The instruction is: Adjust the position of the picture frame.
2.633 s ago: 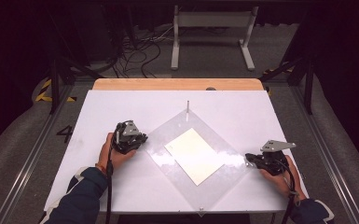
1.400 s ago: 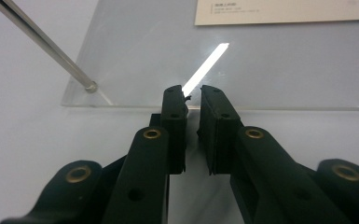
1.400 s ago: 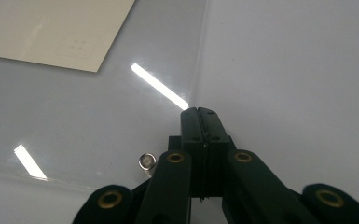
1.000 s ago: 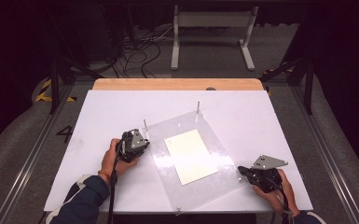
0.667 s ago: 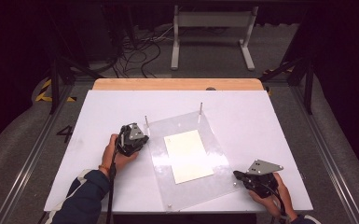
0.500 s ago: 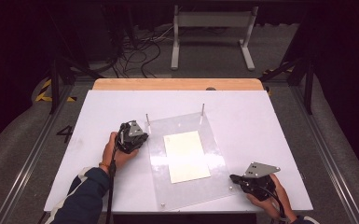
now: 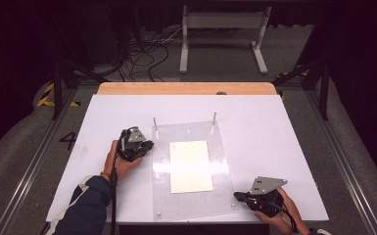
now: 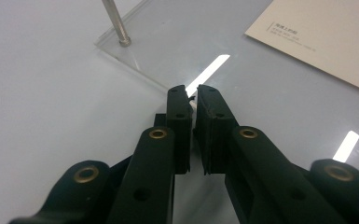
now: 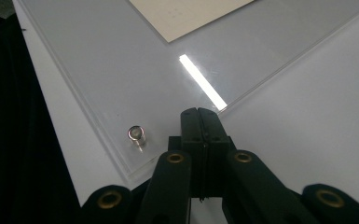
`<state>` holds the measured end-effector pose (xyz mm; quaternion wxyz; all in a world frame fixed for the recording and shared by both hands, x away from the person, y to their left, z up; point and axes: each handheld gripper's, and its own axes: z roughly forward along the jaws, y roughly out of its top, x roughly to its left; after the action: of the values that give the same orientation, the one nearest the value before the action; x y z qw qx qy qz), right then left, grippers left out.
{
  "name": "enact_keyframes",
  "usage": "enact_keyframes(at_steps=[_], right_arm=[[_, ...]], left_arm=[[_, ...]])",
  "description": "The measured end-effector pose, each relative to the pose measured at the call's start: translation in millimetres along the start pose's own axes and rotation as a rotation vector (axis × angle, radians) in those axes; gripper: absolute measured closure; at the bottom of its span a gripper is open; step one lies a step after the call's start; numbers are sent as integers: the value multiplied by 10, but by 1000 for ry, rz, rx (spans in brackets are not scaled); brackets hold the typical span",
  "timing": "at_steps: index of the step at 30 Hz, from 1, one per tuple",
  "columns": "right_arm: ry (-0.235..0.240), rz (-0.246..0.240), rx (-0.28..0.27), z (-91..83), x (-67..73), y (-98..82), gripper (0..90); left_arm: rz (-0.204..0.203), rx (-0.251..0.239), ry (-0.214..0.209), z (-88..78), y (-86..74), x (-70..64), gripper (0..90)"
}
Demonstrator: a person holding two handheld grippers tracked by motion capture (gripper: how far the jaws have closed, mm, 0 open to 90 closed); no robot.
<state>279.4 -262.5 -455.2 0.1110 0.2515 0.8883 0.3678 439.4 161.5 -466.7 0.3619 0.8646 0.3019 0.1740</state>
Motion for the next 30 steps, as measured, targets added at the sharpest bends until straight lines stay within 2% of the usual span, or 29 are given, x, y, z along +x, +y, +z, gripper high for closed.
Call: enact_keyframes(at_steps=[4, 12, 17, 22, 30], right_arm=[[22, -12, 3, -5, 11, -1, 900], [83, -52, 8, 6, 69, 11, 900], [106, -70, 12, 5, 113, 13, 900], [122, -76, 9, 9, 136, 10, 900], [121, -78, 2, 6, 137, -2, 898]], left_arm=[[7, -1, -17, 3, 2, 11, 868], [-3, -3, -51, 18, 12, 48, 898], [7, -4, -54, 30, 26, 46, 899], [18, -4, -62, 43, 40, 37, 900], [27, -7, -60, 47, 44, 38, 896]])
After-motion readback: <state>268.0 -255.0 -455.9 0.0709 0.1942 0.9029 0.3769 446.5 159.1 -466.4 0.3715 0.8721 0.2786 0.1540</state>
